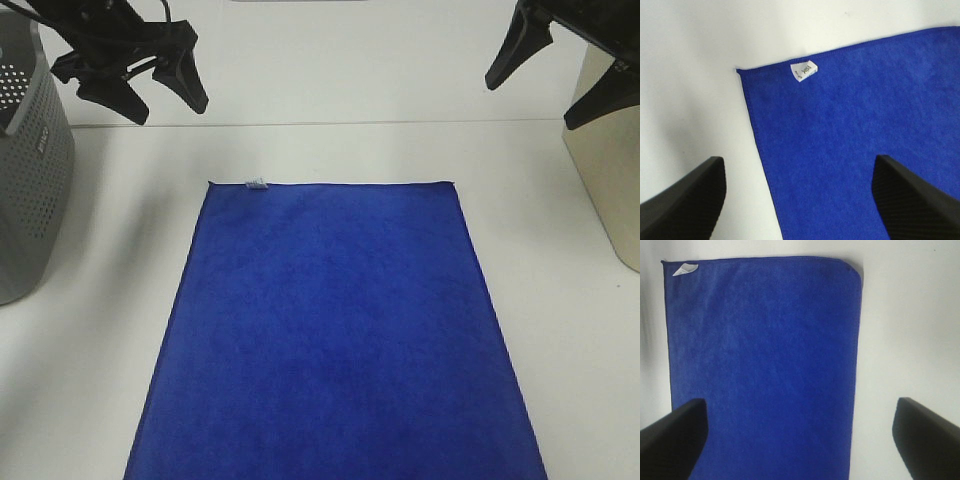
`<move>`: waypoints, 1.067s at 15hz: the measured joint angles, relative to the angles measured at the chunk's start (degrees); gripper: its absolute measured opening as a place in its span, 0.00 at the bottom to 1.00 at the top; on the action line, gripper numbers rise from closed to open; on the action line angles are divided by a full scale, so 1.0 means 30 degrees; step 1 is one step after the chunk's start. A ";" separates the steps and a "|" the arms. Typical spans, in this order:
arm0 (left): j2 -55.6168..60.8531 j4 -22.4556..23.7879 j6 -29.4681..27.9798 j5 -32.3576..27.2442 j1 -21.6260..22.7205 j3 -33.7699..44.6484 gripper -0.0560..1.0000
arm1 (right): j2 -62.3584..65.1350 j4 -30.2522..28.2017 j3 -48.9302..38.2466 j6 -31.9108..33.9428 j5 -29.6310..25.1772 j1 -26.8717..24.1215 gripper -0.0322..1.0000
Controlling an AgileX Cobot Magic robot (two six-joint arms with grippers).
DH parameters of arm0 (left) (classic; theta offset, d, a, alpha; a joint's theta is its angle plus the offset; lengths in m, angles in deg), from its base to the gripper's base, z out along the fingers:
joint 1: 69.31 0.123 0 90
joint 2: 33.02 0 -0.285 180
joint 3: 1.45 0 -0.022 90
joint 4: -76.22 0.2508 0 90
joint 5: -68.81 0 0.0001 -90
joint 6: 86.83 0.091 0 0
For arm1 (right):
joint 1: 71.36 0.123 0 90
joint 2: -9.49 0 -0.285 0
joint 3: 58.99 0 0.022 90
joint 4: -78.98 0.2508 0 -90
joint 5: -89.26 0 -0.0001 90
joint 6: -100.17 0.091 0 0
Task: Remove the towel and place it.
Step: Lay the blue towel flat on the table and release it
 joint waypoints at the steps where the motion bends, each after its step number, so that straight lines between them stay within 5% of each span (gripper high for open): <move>1: -0.1471 -0.0134 0.0000 -0.0420 0.0000 -0.1394 0.75 | -0.1814 0.0019 0.2120 0.0000 -0.0210 0.0000 0.96; 6: -0.4183 -0.1184 -0.0057 -0.0535 0.0000 -0.2979 0.75 | -0.5004 0.0000 0.3667 0.0000 -0.0248 0.0000 0.96; 16: -0.5940 0.0191 -0.0057 -0.0554 0.0153 -0.3189 0.75 | -0.7964 -0.0019 0.3724 -0.1280 0.0764 0.0000 0.96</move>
